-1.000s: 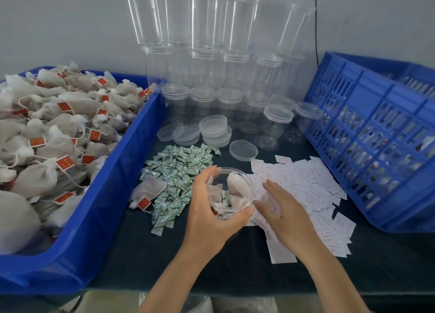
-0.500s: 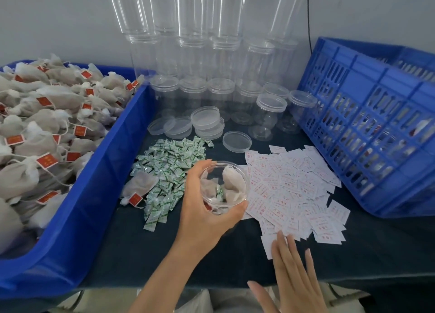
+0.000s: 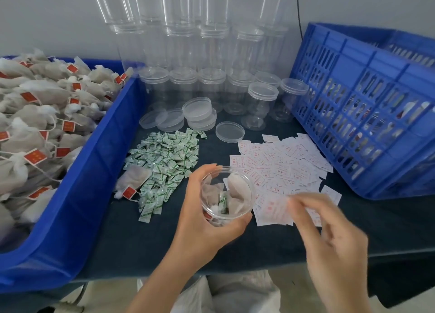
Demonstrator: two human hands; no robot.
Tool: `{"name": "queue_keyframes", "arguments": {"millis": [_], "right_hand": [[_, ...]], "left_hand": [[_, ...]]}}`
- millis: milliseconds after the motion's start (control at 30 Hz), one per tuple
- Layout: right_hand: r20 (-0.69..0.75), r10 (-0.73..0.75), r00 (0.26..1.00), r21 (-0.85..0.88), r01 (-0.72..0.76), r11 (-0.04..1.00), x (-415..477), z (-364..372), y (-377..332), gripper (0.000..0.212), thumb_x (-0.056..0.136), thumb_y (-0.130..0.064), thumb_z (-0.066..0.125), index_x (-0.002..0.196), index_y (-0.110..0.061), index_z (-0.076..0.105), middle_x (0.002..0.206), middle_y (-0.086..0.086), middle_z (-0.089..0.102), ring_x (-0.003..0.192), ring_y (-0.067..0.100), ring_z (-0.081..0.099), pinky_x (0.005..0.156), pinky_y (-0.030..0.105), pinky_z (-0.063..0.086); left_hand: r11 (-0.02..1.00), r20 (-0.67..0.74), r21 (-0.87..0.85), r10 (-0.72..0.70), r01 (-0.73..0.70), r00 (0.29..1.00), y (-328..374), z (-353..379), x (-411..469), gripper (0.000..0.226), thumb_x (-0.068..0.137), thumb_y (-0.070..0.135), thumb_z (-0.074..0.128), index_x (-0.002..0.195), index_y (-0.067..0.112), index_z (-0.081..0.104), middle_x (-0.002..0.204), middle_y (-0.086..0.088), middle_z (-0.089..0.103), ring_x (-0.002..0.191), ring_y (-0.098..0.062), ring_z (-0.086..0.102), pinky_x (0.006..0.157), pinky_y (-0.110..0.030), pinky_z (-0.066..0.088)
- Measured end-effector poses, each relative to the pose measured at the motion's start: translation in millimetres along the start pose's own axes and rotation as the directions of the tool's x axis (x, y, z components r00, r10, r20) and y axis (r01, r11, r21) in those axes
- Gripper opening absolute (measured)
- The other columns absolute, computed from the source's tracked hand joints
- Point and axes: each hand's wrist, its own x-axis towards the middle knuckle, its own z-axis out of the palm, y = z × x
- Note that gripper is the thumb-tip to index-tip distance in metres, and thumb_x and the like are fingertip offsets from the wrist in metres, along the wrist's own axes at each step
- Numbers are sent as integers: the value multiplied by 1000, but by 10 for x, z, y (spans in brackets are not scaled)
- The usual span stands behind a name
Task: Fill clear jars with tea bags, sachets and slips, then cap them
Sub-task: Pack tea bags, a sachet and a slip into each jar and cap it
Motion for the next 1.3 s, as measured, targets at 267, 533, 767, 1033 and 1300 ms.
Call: {"name": "queue_keyframes", "arguments": {"millis": [267, 533, 767, 1033, 1300], "right_hand": [[369, 231, 900, -108, -206, 973, 441, 429, -251, 10, 78, -34, 79, 70, -34, 73, 100, -17, 59, 111, -7, 44, 85, 0, 28], [415, 115, 903, -345, 39, 938, 659, 555, -214, 10, 79, -28, 84, 78, -26, 74, 111, -19, 55, 117, -2, 34, 101, 22, 23], [369, 139, 919, -141, -92, 986, 746, 468, -221, 28, 75, -46, 81, 90, -32, 61, 99, -19, 65, 107, -2, 56, 87, 7, 36], [645, 44, 763, -353, 246, 903, 1156, -110, -507, 87, 63, -86, 59, 139, -46, 42, 127, -34, 49, 121, -15, 43, 92, 15, 39], [490, -132, 861, -392, 353, 849, 2004, -756, -1055, 85, 51, -82, 68, 128, -50, 52, 113, -25, 61, 102, -8, 60, 86, 18, 46]], "left_hand": [[998, -8, -54, -21, 20, 1000, 39, 13, -18, 78, 61, 7, 83, 127, 21, 43, 115, 22, 58, 104, 3, 59, 79, -8, 47], [999, -8, -46, -19, 19, 1000, 75, 16, -4, 75, 63, 19, 82, 127, 16, 42, 117, 28, 55, 113, 5, 54, 87, -5, 41], [999, -48, -5, -34, 34, 998, 90, 39, -14, 77, 61, 17, 84, 127, 22, 45, 117, 24, 56, 117, -2, 54, 91, -8, 41], [995, -77, -54, 81, -86, 994, 478, 319, 437, 85, 57, 18, 85, 131, 15, 45, 115, 20, 60, 109, 3, 58, 84, -6, 43], [956, -17, -177, 236, -236, 972, 1216, 945, 1192, 93, 67, 7, 86, 141, 11, 30, 135, -1, 47, 124, -4, 48, 101, -16, 43]]}}
